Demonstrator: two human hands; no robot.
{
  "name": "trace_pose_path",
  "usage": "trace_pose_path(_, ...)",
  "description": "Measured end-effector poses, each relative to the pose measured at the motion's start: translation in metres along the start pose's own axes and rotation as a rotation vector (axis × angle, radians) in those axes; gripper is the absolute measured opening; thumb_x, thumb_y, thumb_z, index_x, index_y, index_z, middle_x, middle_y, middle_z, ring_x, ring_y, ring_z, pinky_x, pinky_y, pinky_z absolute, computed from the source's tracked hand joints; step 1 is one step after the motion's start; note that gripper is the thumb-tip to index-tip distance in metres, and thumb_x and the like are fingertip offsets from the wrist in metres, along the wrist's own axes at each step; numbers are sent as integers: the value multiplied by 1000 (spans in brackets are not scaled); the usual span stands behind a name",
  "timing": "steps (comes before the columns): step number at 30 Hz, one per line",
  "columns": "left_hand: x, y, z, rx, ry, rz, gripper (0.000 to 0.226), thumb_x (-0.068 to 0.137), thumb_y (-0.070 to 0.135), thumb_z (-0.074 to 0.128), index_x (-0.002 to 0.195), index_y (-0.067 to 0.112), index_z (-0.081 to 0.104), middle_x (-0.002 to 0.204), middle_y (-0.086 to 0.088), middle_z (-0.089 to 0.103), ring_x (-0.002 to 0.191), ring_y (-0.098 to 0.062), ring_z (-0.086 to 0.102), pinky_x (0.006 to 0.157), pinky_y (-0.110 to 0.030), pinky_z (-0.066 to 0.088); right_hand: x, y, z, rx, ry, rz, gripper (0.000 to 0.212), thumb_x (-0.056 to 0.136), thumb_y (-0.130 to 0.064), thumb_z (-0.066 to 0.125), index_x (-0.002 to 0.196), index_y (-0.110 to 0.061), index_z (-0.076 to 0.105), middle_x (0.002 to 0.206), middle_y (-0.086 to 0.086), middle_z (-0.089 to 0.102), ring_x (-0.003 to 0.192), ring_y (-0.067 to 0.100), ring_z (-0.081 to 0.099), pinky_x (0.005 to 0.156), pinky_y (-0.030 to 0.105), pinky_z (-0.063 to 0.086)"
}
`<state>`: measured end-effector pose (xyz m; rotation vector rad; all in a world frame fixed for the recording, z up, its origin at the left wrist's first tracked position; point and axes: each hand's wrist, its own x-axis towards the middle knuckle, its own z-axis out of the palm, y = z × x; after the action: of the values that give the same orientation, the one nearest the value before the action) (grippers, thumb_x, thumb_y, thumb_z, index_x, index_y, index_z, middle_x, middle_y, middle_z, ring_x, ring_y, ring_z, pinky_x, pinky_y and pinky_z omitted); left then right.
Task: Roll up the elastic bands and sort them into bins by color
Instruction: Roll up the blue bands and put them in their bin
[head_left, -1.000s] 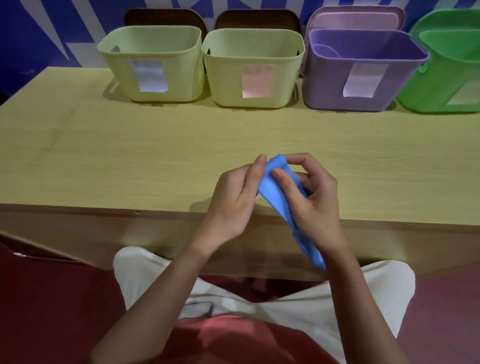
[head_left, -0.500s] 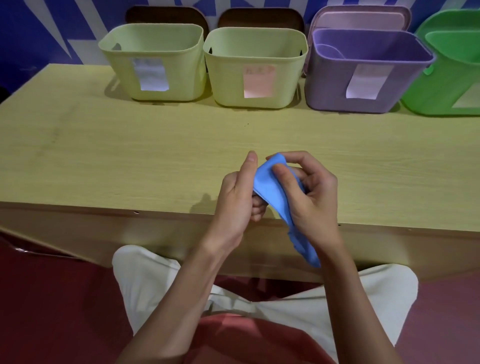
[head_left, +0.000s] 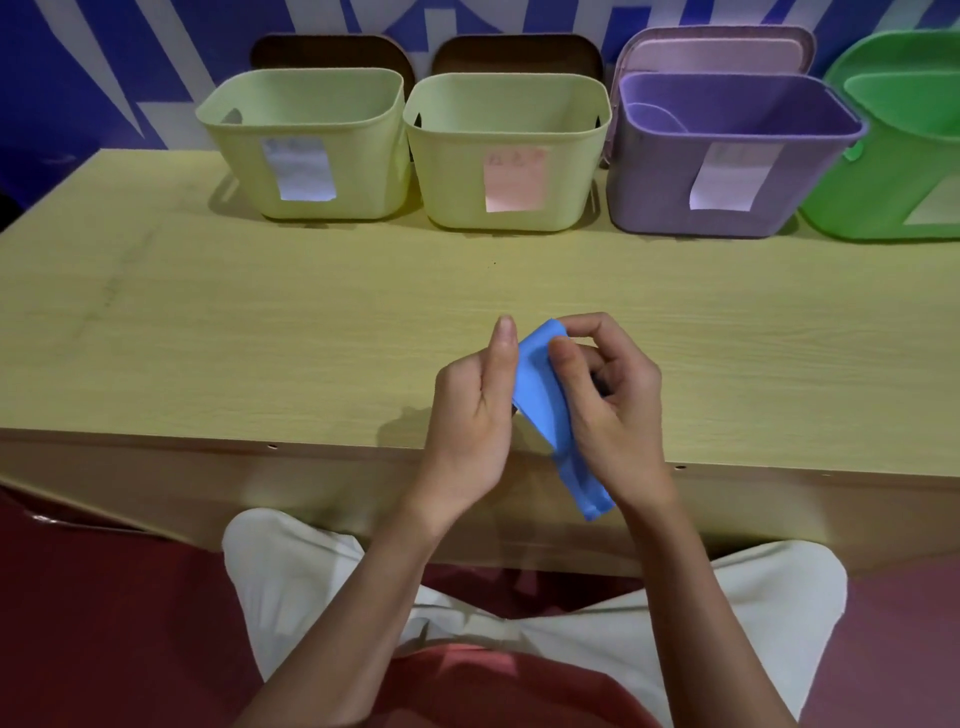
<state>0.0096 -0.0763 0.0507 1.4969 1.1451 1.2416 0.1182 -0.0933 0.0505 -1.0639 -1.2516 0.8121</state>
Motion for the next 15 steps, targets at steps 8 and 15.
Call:
trace_pose_path(8, 4, 9, 1, -209, 1, -256, 53, 102, 34, 33, 53, 14, 32, 38, 5, 25, 35, -9, 21, 38, -17, 19, 6, -5, -8, 18, -197, 73, 19, 95, -19, 56, 109, -10, 63, 70, -2, 68, 57, 17, 62, 54, 24, 45)
trace_pose_path(15, 7, 14, -4, -231, -18, -331, 52, 102, 36, 34, 54, 17, 30, 38, 7, 20, 34, -8, 17, 38, -18, 15, 6, -6, -2, 5, -130, 56, 4, 91, -13, 62, 90, -15, 65, 65, -13, 63, 51, 1, 53, 51, 12, 39)
